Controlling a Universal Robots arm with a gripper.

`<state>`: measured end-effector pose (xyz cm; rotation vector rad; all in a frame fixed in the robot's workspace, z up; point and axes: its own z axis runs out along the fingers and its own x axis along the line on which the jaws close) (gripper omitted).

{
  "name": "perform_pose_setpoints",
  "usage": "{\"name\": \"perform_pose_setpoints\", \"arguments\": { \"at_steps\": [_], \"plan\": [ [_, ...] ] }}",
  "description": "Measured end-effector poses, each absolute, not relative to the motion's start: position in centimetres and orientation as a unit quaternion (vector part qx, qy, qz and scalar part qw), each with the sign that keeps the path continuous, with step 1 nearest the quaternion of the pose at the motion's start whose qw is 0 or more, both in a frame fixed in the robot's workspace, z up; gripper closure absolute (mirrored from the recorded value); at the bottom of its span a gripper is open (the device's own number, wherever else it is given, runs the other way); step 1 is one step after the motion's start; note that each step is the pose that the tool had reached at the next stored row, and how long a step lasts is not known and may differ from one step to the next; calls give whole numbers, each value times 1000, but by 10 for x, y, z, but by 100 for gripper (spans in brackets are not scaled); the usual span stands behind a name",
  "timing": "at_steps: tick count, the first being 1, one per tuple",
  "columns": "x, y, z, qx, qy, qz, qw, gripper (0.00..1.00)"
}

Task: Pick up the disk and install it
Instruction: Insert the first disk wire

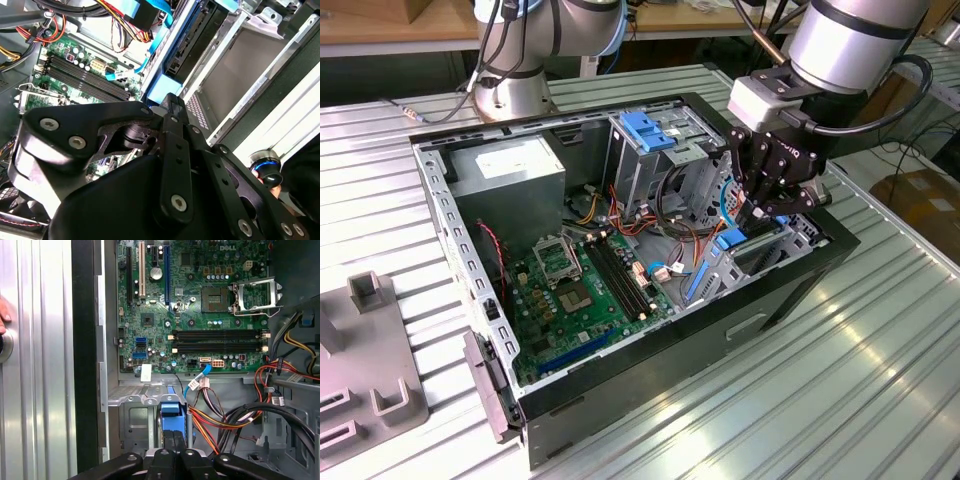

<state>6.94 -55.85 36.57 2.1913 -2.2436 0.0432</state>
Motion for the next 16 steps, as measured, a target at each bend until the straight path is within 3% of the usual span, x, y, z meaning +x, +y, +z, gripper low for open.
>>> {"name": "perform_pose_setpoints", "arguments": {
  "at_steps": [16],
  "plan": [
    [94, -559, 365, 701, -714, 14, 3, 90]
  ]
}}
